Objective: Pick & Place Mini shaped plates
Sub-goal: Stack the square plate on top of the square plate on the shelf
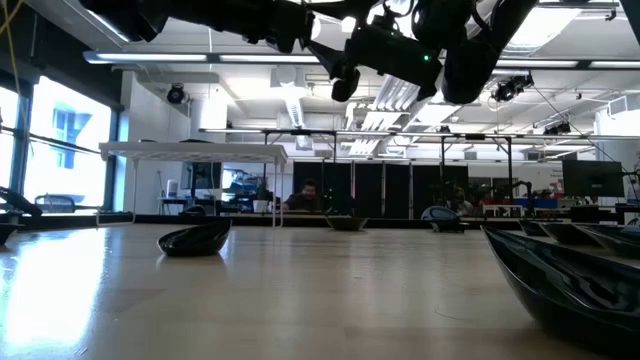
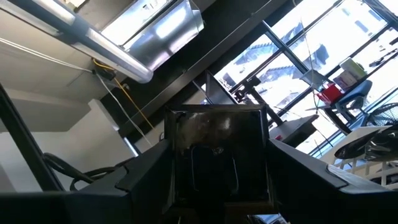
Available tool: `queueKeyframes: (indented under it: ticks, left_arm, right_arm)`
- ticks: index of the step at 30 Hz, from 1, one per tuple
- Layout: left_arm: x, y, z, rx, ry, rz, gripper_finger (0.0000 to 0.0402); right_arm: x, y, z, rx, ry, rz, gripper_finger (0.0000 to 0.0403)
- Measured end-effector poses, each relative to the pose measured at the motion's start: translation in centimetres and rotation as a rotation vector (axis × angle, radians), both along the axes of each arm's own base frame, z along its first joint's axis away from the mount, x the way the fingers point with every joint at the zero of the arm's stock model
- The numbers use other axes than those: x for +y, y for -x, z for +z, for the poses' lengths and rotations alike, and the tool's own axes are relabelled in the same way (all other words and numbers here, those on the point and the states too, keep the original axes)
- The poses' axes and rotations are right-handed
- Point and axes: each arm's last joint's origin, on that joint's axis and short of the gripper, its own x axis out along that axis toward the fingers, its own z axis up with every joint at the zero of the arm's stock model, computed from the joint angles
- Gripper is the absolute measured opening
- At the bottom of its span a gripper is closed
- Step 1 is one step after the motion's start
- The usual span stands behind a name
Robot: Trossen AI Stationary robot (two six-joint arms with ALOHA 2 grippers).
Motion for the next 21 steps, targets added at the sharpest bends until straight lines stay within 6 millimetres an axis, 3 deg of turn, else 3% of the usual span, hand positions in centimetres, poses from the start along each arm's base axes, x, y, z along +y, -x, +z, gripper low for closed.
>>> queueKeyframes:
  ticks: [13, 21]
  left_arm:
    - [0.1, 0.0, -0.3, 0.058, -0.013, 0.058, 0.0001]
    - [0.2, 0.8, 0.0, 0.102, 0.024, 0.048, 0.0000]
  right_arm:
    - [-0.7, -0.1, -0.6, 0.069, 0.037, -0.069, 0.0253]
    - [-2.1, 0.3, -0.7, 0.099, 0.089, -0.001, 0.0253]
